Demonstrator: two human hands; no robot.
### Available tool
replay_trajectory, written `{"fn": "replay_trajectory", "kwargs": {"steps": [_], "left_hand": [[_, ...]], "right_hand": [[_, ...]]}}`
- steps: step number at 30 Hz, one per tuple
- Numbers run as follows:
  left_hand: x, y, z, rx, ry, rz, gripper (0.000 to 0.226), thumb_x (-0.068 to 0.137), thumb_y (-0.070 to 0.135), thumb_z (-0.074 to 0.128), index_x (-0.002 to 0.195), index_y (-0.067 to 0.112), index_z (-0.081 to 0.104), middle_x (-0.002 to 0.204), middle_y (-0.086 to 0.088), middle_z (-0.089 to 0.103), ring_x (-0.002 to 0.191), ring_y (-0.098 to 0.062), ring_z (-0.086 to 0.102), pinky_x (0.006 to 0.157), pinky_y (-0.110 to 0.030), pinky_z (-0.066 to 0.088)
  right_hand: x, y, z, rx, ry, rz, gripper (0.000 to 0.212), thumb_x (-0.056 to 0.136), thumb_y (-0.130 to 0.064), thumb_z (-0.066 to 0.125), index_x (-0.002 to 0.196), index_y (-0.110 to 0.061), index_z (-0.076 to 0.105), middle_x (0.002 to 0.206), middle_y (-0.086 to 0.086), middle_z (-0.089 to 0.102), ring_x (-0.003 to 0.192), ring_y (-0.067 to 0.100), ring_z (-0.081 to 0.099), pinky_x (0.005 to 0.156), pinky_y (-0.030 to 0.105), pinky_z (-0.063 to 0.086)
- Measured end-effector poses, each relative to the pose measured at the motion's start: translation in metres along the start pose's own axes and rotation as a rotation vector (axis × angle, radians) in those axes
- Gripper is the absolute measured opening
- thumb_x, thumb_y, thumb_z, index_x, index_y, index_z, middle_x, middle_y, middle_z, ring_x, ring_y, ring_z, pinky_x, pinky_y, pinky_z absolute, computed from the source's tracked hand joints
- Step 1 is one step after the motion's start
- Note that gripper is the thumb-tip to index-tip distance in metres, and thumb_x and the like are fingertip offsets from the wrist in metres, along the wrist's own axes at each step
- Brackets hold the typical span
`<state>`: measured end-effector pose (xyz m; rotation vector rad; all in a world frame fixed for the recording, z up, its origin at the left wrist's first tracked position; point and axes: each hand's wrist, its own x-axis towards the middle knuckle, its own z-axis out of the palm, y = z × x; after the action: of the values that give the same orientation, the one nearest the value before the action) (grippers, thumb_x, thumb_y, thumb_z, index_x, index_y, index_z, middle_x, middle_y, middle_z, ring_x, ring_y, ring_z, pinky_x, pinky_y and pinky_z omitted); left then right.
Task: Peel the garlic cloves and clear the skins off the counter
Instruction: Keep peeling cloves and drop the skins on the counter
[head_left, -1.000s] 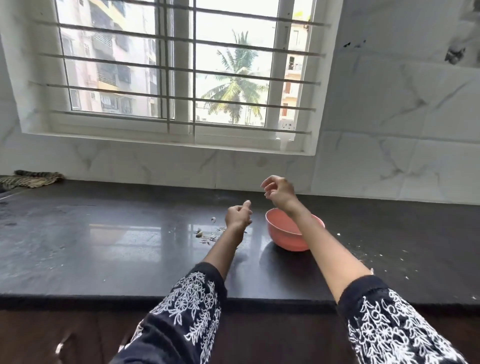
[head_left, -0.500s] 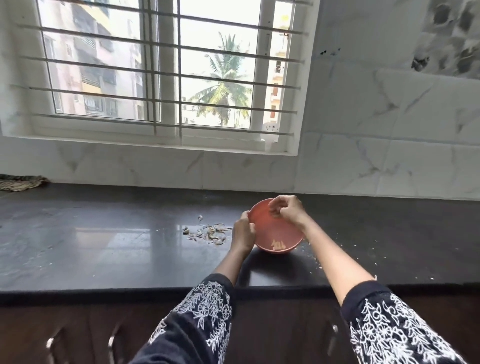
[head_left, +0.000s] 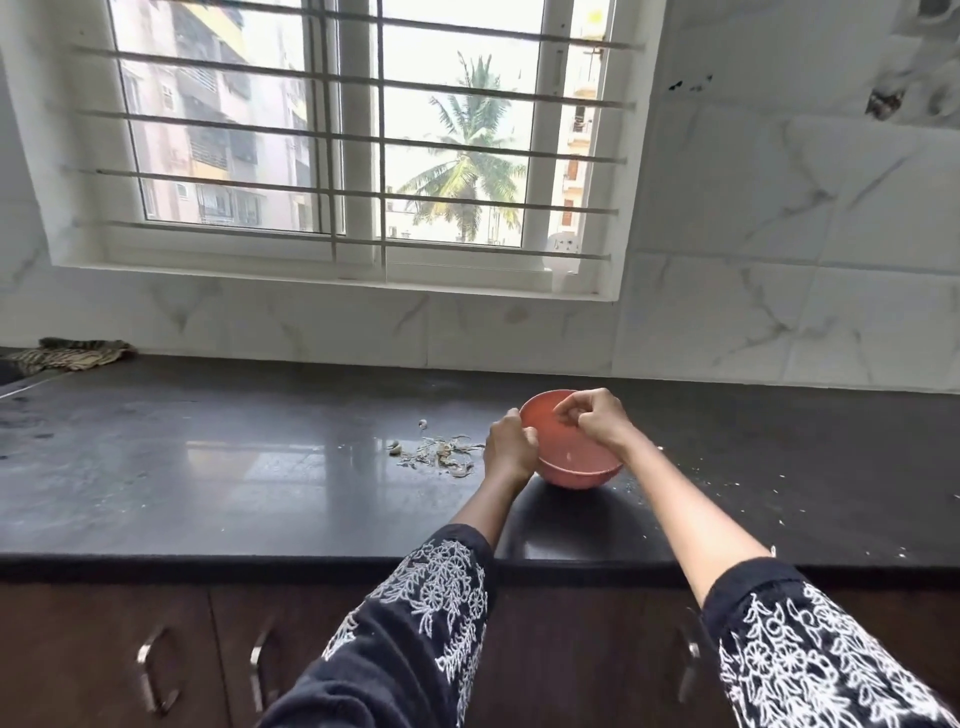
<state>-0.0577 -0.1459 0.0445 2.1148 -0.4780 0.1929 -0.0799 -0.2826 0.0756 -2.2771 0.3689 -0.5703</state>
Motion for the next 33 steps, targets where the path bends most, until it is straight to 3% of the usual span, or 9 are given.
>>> {"fn": "replay_trajectory", "kwargs": {"steps": [5,7,10,12,18,21,25,29,33], "left_hand": [[0.008,0.011,-0.004,0.024,-0.006,-0.058,0.028,0.094,0.017,0.044,0.114,-0.001,0.053,0.118,-0.022,0.059,0.109,-0.036,0.056,0.086,-0.036,0.044],[0.009,0.01,-0.005,0.018,-0.021,-0.065,0.029,0.095,0.021,0.045,0.114,0.0,0.051,0.118,-0.021,0.059,0.107,-0.037,0.057,0.086,-0.037,0.046],[0.011,0.0,-0.01,-0.014,-0.012,-0.054,0.033,0.096,0.031,0.043,0.114,0.004,0.05,0.112,-0.019,0.062,0.097,-0.037,0.062,0.082,-0.04,0.051],[0.013,-0.009,-0.019,0.021,0.015,-0.044,0.037,0.096,0.032,0.043,0.122,0.006,0.049,0.113,-0.016,0.064,0.102,-0.035,0.061,0.083,-0.037,0.047],[0.023,-0.07,-0.074,0.2,0.155,-0.075,0.032,0.092,0.011,0.044,0.121,0.013,0.057,0.117,-0.013,0.064,0.108,-0.031,0.058,0.084,-0.033,0.045],[0.027,-0.105,-0.091,0.283,0.24,-0.154,0.027,0.092,0.02,0.052,0.118,0.014,0.057,0.12,-0.009,0.061,0.113,-0.027,0.054,0.089,-0.035,0.043],[0.035,-0.135,-0.092,0.373,0.182,-0.28,0.049,0.085,0.04,0.063,0.122,0.011,0.049,0.128,-0.012,0.051,0.122,-0.029,0.042,0.1,-0.04,0.035],[0.047,-0.144,-0.09,0.346,0.164,-0.209,0.038,0.084,0.039,0.065,0.113,0.016,0.061,0.121,-0.01,0.059,0.116,-0.029,0.049,0.098,-0.036,0.036],[0.06,-0.153,-0.086,0.225,0.172,-0.178,0.022,0.083,0.028,0.067,0.1,0.014,0.068,0.11,-0.009,0.067,0.107,-0.027,0.058,0.09,-0.033,0.043]], "right_hand": [[0.002,-0.005,0.0,-0.012,0.05,-0.027,0.035,0.082,0.01,0.041,0.09,-0.007,0.071,0.086,0.011,0.07,0.081,0.014,0.06,0.061,0.009,0.043],[0.004,-0.01,0.003,-0.012,0.053,-0.047,0.027,0.084,0.004,0.048,0.092,-0.008,0.071,0.089,0.011,0.071,0.086,0.017,0.062,0.069,0.018,0.045],[0.009,-0.018,0.011,0.009,0.092,-0.096,0.014,0.088,-0.007,0.057,0.093,-0.008,0.07,0.09,0.012,0.071,0.086,0.022,0.065,0.071,0.021,0.046],[0.011,-0.025,0.015,0.053,0.1,-0.12,0.013,0.089,-0.009,0.057,0.091,-0.007,0.07,0.086,0.012,0.071,0.08,0.021,0.066,0.073,0.024,0.047],[0.012,-0.052,0.056,0.08,0.058,-0.204,0.011,0.088,-0.01,0.059,0.086,-0.005,0.069,0.08,0.013,0.071,0.063,0.017,0.06,0.072,0.03,0.05],[0.015,-0.064,0.085,0.022,-0.003,-0.261,0.011,0.087,-0.011,0.061,0.088,-0.004,0.07,0.083,0.014,0.071,0.068,0.018,0.059,0.071,0.03,0.048],[0.018,-0.072,0.125,-0.032,-0.113,-0.277,0.012,0.086,-0.009,0.062,0.093,-0.004,0.071,0.083,0.013,0.07,0.072,0.015,0.058,0.068,0.023,0.043],[0.023,-0.072,0.156,-0.105,-0.149,-0.3,0.018,0.086,-0.005,0.059,0.099,-0.002,0.071,0.094,0.017,0.07,0.086,0.025,0.064,0.066,0.018,0.035],[0.04,-0.064,0.179,-0.175,-0.18,-0.27,0.021,0.087,-0.005,0.056,0.104,-0.001,0.069,0.103,0.02,0.068,0.097,0.031,0.062,0.083,0.029,0.043]]}}
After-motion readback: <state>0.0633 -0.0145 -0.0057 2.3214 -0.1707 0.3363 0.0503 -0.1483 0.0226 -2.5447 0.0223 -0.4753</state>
